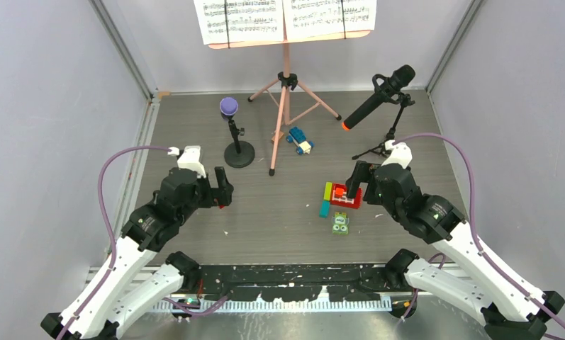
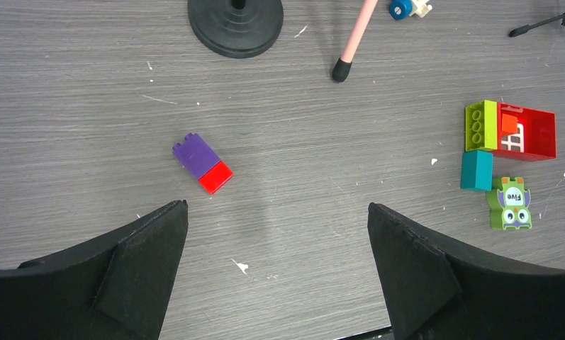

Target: Pack up the instrument practice props

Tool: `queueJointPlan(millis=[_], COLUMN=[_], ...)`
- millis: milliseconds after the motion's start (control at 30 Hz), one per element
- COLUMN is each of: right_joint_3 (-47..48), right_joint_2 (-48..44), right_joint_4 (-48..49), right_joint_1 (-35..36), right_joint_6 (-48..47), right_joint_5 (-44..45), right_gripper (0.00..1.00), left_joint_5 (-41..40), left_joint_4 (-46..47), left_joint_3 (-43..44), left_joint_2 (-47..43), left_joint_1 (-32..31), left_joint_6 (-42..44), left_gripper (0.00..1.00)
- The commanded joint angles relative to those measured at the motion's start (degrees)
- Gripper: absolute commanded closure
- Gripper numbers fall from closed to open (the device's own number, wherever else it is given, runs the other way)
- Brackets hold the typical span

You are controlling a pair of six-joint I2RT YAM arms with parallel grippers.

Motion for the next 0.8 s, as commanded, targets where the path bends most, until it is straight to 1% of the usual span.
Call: queueJointPlan(millis=[0,100,233,433,600,767], right_joint_3=[2.6,3.3,3.1,3.3,3.9,3.8], right_joint_2=[-0.9,-1.0,-2.2,-3.6,-4.0,-4.0], right_joint_4=[1.9,1.5,1.4,0.6,-0.7,0.4], right_joint_1=[-0.1,-0.1,-0.1,-0.1,-0.1,-0.1], right_joint_6=[-0.1,0.5,1.1,2.1,2.7,2.6], right_joint_5=[-0.3,0.5,1.9,3.2,2.9,2.4], right_gripper=[0.0,0.0,0.0,0.0,0.0,0.0], left_joint_5=[-0.6,-2.7,-1.1,-1.6,0.9,2.8], left_joint_4=[-0.6,-1.3,-1.0,-1.3,0.9,3.4], left_joint_3=[1.4,1.8,1.3,0.6,0.1,-0.5], left_joint_2=[-0.3,-0.6,-0.7,-0.6,-2.7,-4.7], left_joint_1=[-0.1,-0.1,-0.2,-0.2,-0.2,-0.2], left_joint_6=[-0.9,-1.2,-0.6,-1.7,-1.6,-0.4], left_gripper=[0.0,0.0,0.0,0.0,0.0,0.0])
